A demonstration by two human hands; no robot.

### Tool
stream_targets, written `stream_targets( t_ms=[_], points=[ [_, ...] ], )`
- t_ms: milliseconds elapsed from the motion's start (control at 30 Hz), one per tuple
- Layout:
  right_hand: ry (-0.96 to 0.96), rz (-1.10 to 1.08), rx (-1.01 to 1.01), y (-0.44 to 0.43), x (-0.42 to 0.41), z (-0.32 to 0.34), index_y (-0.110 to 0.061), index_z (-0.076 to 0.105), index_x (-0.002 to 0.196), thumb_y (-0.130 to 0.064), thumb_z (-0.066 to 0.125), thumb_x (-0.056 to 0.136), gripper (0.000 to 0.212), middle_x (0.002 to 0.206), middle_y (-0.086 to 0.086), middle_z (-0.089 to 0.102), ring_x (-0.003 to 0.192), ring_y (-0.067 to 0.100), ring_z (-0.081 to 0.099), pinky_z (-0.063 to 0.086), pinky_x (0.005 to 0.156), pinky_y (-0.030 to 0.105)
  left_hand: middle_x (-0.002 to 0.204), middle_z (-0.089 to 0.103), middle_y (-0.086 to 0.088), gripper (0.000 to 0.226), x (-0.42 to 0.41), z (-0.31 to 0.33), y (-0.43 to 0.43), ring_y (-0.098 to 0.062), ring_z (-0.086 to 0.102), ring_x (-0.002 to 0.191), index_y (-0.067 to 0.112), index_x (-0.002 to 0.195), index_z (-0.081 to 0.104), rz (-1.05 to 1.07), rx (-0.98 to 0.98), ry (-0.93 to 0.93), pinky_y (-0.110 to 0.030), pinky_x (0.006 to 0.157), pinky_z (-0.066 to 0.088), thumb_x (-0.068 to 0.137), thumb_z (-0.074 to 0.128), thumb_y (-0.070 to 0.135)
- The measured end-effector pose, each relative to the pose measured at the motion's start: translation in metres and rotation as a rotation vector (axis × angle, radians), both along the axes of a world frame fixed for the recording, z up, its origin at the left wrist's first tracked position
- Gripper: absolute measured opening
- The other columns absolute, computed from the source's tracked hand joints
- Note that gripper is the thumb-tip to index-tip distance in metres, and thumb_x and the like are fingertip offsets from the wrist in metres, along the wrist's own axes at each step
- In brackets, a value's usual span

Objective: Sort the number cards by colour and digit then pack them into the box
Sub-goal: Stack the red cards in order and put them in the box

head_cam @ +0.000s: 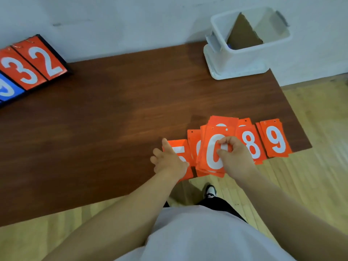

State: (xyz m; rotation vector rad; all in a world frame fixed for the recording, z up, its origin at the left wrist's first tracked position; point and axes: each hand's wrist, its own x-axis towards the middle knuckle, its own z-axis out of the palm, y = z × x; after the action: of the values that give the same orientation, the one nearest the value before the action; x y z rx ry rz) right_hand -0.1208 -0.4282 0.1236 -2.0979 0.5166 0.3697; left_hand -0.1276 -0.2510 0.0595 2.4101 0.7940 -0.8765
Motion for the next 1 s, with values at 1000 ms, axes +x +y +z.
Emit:
stream_targets(
  t_ms=[1000],
  points=[
    [0.08, 0.196, 0.217, -0.019, 0.028, 0.012, -0.032, 0.061, 0.103, -0.02, 0.059, 0.099, 0.013, 0.121, -0.007, 0.058, 0.106, 0.022, 0.06, 0.055, 0.07, 0.026, 0.147, 0.046, -0.002, 0.073, -0.024, 0.044, 0.039, -0.03, 0.049, 0.13, 0.037, 0.154, 0.028, 0.655, -0.329, -0.447, -0.045, 0.097, 0.05, 0.097, 0.057, 0.004]
  ],
)
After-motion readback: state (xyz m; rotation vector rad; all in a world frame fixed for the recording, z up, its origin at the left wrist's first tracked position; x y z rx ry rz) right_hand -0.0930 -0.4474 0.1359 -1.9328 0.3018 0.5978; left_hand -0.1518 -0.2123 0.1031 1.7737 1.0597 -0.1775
